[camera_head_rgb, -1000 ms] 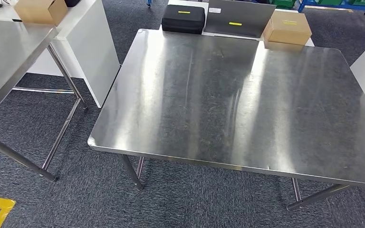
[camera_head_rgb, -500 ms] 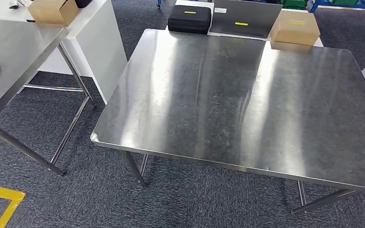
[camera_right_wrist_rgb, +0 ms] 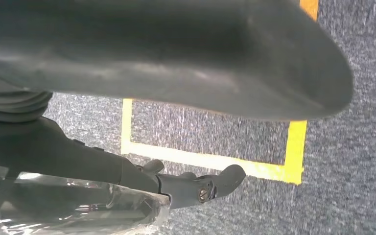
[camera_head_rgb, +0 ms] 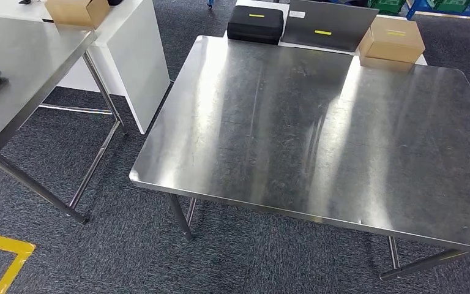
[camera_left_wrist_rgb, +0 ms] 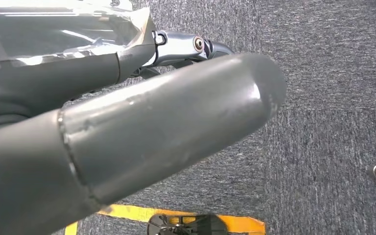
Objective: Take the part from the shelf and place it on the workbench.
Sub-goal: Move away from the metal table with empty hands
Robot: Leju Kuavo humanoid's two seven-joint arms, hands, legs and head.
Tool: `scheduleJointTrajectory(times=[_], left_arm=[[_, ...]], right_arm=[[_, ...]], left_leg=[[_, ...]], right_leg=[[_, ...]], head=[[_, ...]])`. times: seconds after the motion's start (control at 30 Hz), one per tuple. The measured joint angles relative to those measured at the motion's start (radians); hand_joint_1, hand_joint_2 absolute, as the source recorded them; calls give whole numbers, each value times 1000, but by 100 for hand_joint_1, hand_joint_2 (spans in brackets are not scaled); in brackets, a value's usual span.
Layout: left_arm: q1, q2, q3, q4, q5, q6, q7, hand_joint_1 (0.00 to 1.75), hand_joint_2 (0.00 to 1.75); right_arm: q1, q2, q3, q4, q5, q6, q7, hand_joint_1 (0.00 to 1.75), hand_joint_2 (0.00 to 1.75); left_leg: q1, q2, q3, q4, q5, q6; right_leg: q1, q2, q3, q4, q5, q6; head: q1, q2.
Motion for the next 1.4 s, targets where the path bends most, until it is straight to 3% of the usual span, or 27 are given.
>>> scheduleJointTrajectory(times=[0.1,0.2,0.27,0.33,0.37,0.4,0.43,0.5,0.53,0.57,0.67,0.7,0.77,0.83,0.87,0.9,0.93,1.03,1.07,1.2,1.27,1.33,1.37,1.4], left_arm=[[0,2,2,0,1,-4,-2,0,0],[-1,2,3,0,1,-5,-4,0,0],[-2,2,3,0,1,-5,-7,0,0],[-3,1,4,0,1,-6,-8,0,0],[-3,1,4,0,1,-8,-8,0,0],[-3,0,4,0,1,-9,-8,0,0],[-3,0,4,0,1,-11,-8,0,0],[-3,0,4,0,1,-12,-8,0,0],[-3,0,4,0,1,-12,-8,0,0],[-4,0,4,0,0,-12,-8,0,0],[-2,0,5,0,0,-12,-9,0,0],[-1,1,5,0,0,-12,-9,0,0],[0,1,6,0,0,-12,-9,0,0],[0,1,6,0,0,-12,-10,0,0],[0,1,6,0,0,-12,-11,0,0],[0,1,6,0,0,-12,-11,0,0],[0,1,6,0,0,-12,-11,0,0],[-3,2,6,0,0,-12,-13,0,0],[-4,2,6,0,0,-12,-14,0,0],[-4,0,6,0,0,-12,-15,0,0],[-6,-2,7,0,0,-12,-15,0,0],[-6,-3,7,0,0,-12,-16,0,0],[-6,-3,7,0,0,-12,-16,0,0],[-6,-3,7,0,0,-12,-16,0,0]], right_arm=[[0,1,0,0,-1,0,0,0,0],[-1,3,0,0,-1,0,0,0,0],[-1,3,0,0,-1,-1,0,0,0],[0,3,0,0,-2,-1,0,0,0],[2,3,0,0,-2,-2,0,0,0],[2,3,0,0,-3,-2,0,0,0],[3,2,0,0,-4,-2,1,0,0],[2,3,0,0,-5,-2,1,0,0],[1,4,0,0,-5,-2,2,0,0],[0,4,0,0,-5,-2,2,0,0],[-1,5,0,0,-6,-2,2,0,0],[-1,6,0,0,-6,-2,2,0,0],[-2,6,0,0,-7,-2,2,0,0],[-1,6,0,0,-7,-2,2,0,0],[0,6,0,0,-7,-2,2,0,0],[1,6,0,0,-7,-2,2,0,0],[1,6,0,0,-7,-2,2,0,0],[1,8,0,0,-7,-2,2,0,0],[0,8,0,0,-7,-2,2,0,0],[0,8,0,0,-6,-2,2,0,0],[0,7,0,0,-6,-2,3,0,0],[0,6,0,0,-5,-2,3,0,0],[0,6,0,0,-5,-2,3,0,0],[0,5,0,0,-5,-2,3,0,0]], left_leg=[[-3,0,-2,1,2,8],[3,0,2,-18,17,25],[10,-1,2,-30,28,34],[11,-3,-5,-31,33,34],[11,-5,-8,-30,36,32],[12,-8,-11,-30,39,28],[15,-11,-13,-29,43,24],[18,-16,-17,-26,48,12],[18,-18,-19,-24,50,5],[16,-19,-20,-23,53,-3],[18,-20,-24,-24,62,-22],[21,-19,-29,-15,51,-26],[26,-16,-59,60,-17,-32],[25,-14,-104,194,-106,-34],[25,-13,-115,244,-129,-33],[25,-13,-110,261,-134,-31],[24,-13,-81,234,-119,-26],[14,-10,58,25,-54,0],[9,-8,82,-17,-45,5],[3,-5,78,-46,-16,21],[8,-3,61,-57,7,32],[6,-2,38,-57,24,36],[6,-2,25,-57,32,35],[5,-1,13,-56,41,33]], right_leg=[[-4,-1,3,-2,4,10],[-5,4,-2,12,-7,16],[-8,16,-42,98,-59,10],[-9,23,-101,233,-119,7],[-10,25,-117,274,-133,11],[-12,26,-115,278,-130,18],[-15,27,-92,238,-111,28],[-22,28,-15,94,-58,45],[-21,31,12,37,-37,44],[-19,33,25,6,-26,37],[-14,34,17,4,-12,4],[-15,33,13,5,-6,-7],[-15,29,2,4,9,-29],[-5,25,-13,5,22,-44],[-1,23,-22,6,27,-47],[4,22,-29,7,33,-49],[8,21,-34,7,37,-49],[17,19,-41,8,48,-43],[19,18,-43,9,51,-39],[18,15,-57,16,59,-14],[17,21,-87,76,9,-14],[10,26,-128,196,-72,-18],[6,27,-139,250,-96,-14],[3,28,-136,276,-103,-5]], head=[[0,0],[0,0],[3,0],[4,0],[4,0],[4,0],[4,0],[5,0],[5,0],[4,0],[2,0],[2,0],[1,0],[-1,0],[-1,0],[-1,0],[-1,0],[0,0],[0,0],[0,0],[4,0],[7,0],[8,0],[8,0]])
